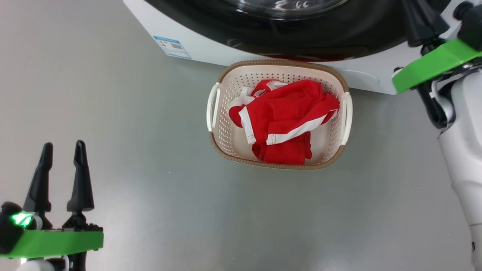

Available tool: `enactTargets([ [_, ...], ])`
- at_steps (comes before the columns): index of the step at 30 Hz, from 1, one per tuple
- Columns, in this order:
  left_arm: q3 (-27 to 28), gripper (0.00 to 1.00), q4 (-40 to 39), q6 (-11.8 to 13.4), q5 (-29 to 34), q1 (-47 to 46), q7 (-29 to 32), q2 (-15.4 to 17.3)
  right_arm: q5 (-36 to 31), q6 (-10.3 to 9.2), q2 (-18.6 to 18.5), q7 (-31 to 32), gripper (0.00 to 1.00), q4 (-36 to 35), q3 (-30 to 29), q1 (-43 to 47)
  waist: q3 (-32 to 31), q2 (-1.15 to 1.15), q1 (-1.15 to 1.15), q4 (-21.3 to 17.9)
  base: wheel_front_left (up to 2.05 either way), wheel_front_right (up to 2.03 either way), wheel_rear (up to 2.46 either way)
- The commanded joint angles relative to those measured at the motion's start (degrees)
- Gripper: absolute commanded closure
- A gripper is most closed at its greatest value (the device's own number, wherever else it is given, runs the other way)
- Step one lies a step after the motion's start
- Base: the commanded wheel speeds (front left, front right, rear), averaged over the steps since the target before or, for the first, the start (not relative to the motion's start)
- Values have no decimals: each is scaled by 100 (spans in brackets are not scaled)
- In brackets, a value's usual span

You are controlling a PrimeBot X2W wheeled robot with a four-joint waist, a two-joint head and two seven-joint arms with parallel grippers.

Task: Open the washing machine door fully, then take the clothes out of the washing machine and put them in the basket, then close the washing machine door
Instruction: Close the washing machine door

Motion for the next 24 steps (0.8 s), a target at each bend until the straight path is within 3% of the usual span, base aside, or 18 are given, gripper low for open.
enactTargets([
  [1, 213, 0, -129, -18, -25, -96, -47, 156, -90, 1, -17, -26, 100, -27, -109, -164, 13, 0, 0, 52, 0, 0, 0],
  [12, 254, 0, -124, -18, -11, -113, -47, 161, -574, 1, 55, -26, 100, 455, -729, -606, 59, 0, 0, 75, 0, 0, 0],
  [24, 208, 0, -76, -18, 50, -87, -47, 170, -548, 1, 262, -26, 100, 382, -551, -251, -183, 0, 0, -34, 0, 0, 0],
])
